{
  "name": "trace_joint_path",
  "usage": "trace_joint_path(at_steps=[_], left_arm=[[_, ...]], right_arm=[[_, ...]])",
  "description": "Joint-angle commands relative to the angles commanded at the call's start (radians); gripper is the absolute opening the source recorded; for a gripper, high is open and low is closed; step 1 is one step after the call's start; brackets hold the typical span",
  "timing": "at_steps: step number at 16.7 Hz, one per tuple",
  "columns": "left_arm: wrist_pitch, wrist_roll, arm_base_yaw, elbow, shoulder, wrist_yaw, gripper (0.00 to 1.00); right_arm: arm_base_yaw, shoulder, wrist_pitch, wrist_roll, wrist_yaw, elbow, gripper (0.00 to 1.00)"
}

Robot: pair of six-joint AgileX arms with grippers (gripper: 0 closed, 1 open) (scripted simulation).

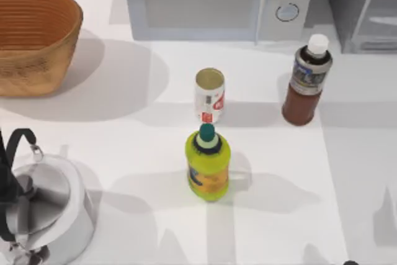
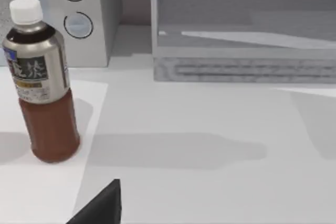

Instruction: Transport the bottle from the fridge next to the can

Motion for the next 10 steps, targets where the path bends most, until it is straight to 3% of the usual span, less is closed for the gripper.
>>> trace_joint_path(at_steps=[5, 10], left_arm=[[0.000, 0.000, 0.000, 0.000, 0.000, 0.000, 1.00], [0.000, 0.000, 0.000, 0.000, 0.000, 0.000, 1.00]], right_arm=[[-0.001, -0.209, -0.415, -0.002, -0.001, 0.170, 1.00], [-0.004, -0.329, -0.619, -0.003, 0.000, 0.270, 1.00]])
